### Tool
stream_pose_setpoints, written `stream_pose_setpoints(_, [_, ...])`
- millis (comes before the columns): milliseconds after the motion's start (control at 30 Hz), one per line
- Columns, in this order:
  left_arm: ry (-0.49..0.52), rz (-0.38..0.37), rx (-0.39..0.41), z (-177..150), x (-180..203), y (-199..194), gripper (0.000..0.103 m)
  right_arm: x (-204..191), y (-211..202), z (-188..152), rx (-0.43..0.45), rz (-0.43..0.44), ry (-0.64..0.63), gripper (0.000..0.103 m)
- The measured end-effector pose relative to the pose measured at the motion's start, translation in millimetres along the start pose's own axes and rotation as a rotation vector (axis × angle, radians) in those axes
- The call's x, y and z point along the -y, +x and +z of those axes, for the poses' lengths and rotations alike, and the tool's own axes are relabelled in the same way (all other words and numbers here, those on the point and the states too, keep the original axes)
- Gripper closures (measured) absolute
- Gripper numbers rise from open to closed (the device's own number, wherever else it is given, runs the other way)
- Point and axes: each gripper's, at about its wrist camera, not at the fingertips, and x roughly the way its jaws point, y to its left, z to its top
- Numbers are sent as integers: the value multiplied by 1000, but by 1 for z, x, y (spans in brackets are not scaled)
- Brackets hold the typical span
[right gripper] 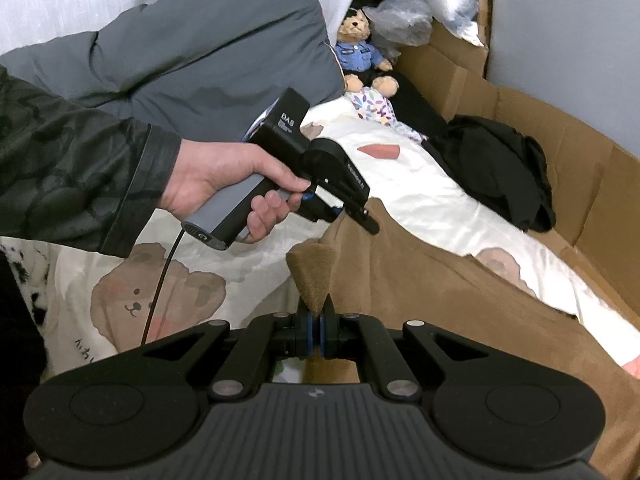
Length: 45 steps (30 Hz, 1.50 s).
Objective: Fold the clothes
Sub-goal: 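Lift the held edge with both grippers and fold it over the shirt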
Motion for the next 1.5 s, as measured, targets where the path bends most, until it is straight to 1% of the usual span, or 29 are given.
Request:
stream_pose_setpoints(100, [21,-13,14,3,19,-5,91,11,-14,0,8,-13,23,100])
stream_pose_setpoints(233, [68,-3,17,7,46,-10,91,24,-32,-3,20,-26,56,100])
stream_pose_setpoints(467, [150,8,16,15,96,-12,91,29,-52,-15,43,-27,76,100])
stream_pose_setpoints(533, [176,5,9,16,115,-8,91,30,-57,-20,46,-31,79,100])
stream_pose_setpoints(667, [210,-6,0,14,141,-1,91,39,-67,-29,47,-49,105,100])
stream_pose_setpoints(733, [230,-28,-6,14,159,11,91,46,-75,-35,50,-58,117,100])
stream_pose_setpoints(800, [248,-38,-12,12,173,18,91,51,-82,-41,53,-63,132,100])
stream_pose_setpoints(967, [299,-23,-44,1,209,33,91,66,-99,-61,52,-76,176,100])
stream_pose_setpoints(1133, [338,-18,-78,-14,244,56,91,79,-115,-81,51,-101,202,100])
stream_pose_setpoints(1400, [396,15,-135,-43,290,87,91,82,-123,-99,43,-142,265,100])
stream_pose_setpoints(1500, [417,17,-148,-53,302,100,91,88,-123,-104,35,-152,319,100])
